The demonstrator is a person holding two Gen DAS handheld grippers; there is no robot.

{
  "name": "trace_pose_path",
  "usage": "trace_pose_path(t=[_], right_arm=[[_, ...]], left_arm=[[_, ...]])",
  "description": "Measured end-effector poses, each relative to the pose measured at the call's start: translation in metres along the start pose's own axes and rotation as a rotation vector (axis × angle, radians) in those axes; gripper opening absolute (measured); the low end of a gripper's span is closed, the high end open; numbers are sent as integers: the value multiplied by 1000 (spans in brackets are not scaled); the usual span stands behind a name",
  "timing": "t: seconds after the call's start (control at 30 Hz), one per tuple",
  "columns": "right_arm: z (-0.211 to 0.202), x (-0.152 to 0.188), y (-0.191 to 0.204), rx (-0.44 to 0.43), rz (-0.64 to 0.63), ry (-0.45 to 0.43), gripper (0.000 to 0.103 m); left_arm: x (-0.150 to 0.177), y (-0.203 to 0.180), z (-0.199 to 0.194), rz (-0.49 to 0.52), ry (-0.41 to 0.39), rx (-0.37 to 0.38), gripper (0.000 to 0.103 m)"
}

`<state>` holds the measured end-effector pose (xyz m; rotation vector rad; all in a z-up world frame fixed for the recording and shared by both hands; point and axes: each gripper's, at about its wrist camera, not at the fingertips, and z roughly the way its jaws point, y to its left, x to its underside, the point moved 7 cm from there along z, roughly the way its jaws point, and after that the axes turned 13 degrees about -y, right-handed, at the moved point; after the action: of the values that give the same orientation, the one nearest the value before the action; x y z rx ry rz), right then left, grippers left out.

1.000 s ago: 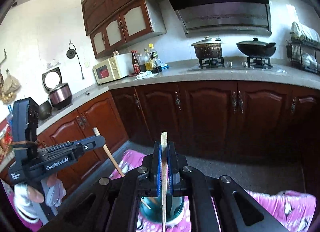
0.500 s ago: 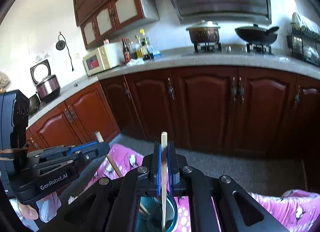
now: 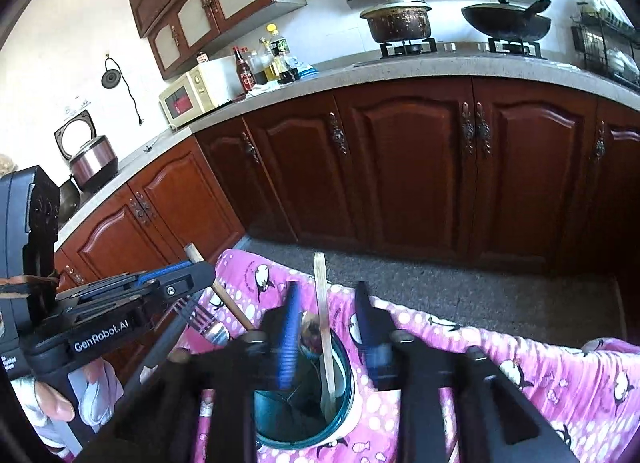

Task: Organize utensils
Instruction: 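Lower the chopsticks into the holder and open both grippers, then move both open grippers back toward the remaining chopsticks on the cloth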

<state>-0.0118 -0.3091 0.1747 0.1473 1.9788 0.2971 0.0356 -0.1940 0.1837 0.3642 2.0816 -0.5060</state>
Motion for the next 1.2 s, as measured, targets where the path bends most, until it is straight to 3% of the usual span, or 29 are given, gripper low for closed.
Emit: trace_pose_path(t=[0.23,0.43,0.87,1.2], right_arm=[[-21,16,-1,10,4,27,30],[-53,37,-1,62,-28,26,43],[-110,86,-13,139,-19,63,43],[-139,135,-44,205,23,140,43]], left_arm=[[11,-6,-19,2,6,14,38],[26,-14,-43,36,-8,-4,39],[66,-46,-81,136,-43,-15,43],[110,-72,-85,166,19,30,43]])
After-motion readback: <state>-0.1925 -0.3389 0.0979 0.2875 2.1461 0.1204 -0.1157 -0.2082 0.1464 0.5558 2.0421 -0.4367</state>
